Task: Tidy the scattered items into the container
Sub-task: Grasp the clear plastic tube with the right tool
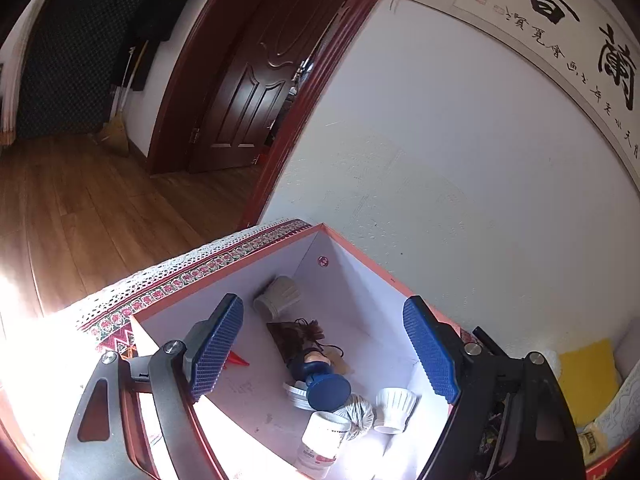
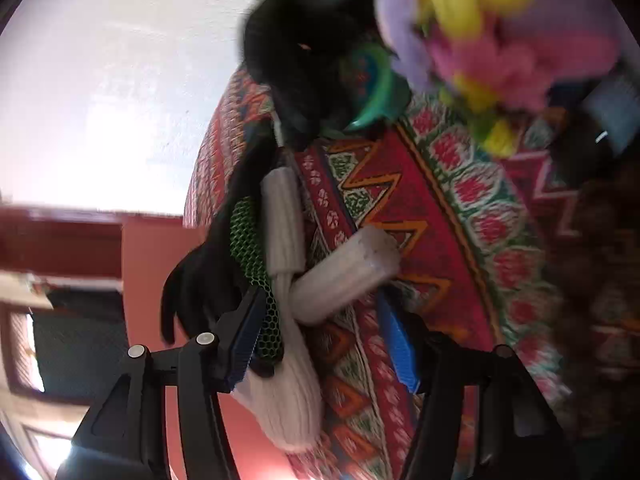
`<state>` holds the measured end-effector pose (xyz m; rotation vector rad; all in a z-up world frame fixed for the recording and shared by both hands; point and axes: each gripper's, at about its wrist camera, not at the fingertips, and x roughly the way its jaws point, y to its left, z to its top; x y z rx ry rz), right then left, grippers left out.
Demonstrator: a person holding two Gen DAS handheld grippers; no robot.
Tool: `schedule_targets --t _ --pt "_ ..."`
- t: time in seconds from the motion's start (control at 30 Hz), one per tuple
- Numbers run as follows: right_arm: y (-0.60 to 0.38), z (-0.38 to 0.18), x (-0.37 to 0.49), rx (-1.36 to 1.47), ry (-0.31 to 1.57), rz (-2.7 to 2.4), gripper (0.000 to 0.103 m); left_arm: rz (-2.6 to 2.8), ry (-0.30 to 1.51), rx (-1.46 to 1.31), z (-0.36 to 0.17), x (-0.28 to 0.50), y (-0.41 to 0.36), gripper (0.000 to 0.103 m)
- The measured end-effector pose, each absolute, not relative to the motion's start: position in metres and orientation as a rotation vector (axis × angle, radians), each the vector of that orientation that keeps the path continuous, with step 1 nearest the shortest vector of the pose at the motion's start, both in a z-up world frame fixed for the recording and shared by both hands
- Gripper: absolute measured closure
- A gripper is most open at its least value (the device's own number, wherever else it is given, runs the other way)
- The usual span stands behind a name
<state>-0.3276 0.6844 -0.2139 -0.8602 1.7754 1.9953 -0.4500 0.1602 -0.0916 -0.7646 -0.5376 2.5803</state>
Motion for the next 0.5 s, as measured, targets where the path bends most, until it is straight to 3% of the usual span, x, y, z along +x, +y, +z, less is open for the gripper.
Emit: schedule_targets --t 0.07,0.1,0.2,0.37,0.5 --pt "0.689 -0.216 -0.332 -0.812 1.764 1.987 0.058 2.578 -0.504 -0.751 -0.090 -0.448 0.167 0.021" --pt "0.691 -0.217 -0.333 -0.810 1.736 1.987 0.076 2.578 -0.483 -0.747 -0.089 -0.447 0.171 0.021" --pt "0.691 -0.215 -0.322 -0.773 1.747 2.000 0.077 2.582 -0.401 -0.735 -0.087 -0.443 0.184 0.021" --pt "0.671 -0.150 -0.257 -0.683 1.477 2.220 0.077 2.549 -0.277 -0.708 -0.082 -0.426 0.213 0.021" --pt "0.654 -0.101 -0.176 -0.490 1.393 2.367 0.077 2.471 -0.092 -0.641 -0.078 -0.390 0.266 0.021"
